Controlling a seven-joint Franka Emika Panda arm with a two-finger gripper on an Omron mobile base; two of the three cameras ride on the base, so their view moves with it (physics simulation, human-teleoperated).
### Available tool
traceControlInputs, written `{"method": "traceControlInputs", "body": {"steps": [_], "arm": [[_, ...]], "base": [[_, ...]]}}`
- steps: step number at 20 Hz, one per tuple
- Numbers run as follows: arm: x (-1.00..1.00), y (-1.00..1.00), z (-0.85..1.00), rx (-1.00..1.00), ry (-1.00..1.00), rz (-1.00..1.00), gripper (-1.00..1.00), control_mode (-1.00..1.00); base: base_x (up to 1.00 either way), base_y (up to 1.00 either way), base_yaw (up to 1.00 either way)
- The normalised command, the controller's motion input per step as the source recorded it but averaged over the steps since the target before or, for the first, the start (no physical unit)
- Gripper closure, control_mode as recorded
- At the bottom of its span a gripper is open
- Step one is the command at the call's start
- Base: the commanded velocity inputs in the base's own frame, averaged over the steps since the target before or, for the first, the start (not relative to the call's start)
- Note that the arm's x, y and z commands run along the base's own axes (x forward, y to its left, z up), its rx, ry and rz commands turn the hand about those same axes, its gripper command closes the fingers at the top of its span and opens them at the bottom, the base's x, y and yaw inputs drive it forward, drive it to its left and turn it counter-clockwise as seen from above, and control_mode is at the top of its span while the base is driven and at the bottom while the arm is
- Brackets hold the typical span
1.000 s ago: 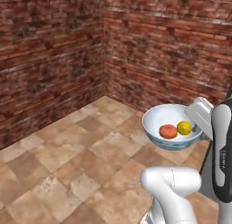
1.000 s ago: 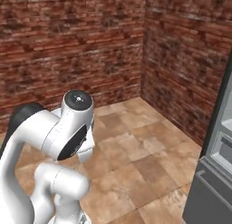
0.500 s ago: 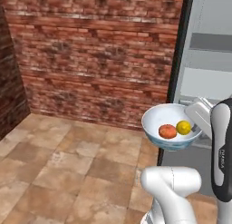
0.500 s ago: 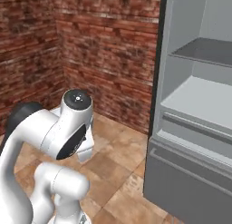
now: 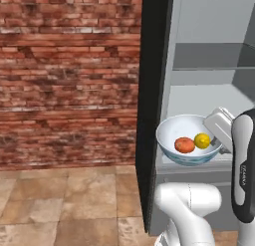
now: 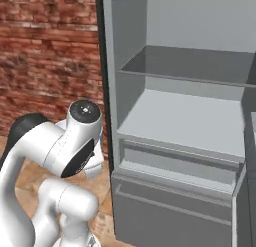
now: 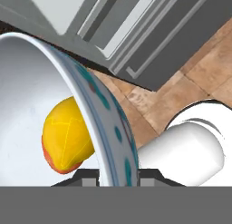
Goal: Place the bowl with the squash and lemon on the top shelf of the fridge. Place the bowl with the steaks on the second highest shelf of the fridge.
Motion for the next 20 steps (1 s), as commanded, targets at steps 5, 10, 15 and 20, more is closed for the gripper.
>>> {"method": "traceControlInputs", "body": {"steps": [5,10,15,20], "arm": [[0.00,0.00,0.00,0.00,0.00,0.00,1.00,1.00],[0.00,0.00,0.00,0.00,0.00,0.00,1.00,1.00],[0.00,0.00,0.00,0.00,0.00,0.00,1.00,1.00],[0.00,0.00,0.00,0.00,0.00,0.00,1.00,1.00]], "base": [[0.50,-0.44,-0.59],[0.27,-0.65,-0.23],[0.72,-0.18,-0.17],[0.45,0.09,-0.10]]}}
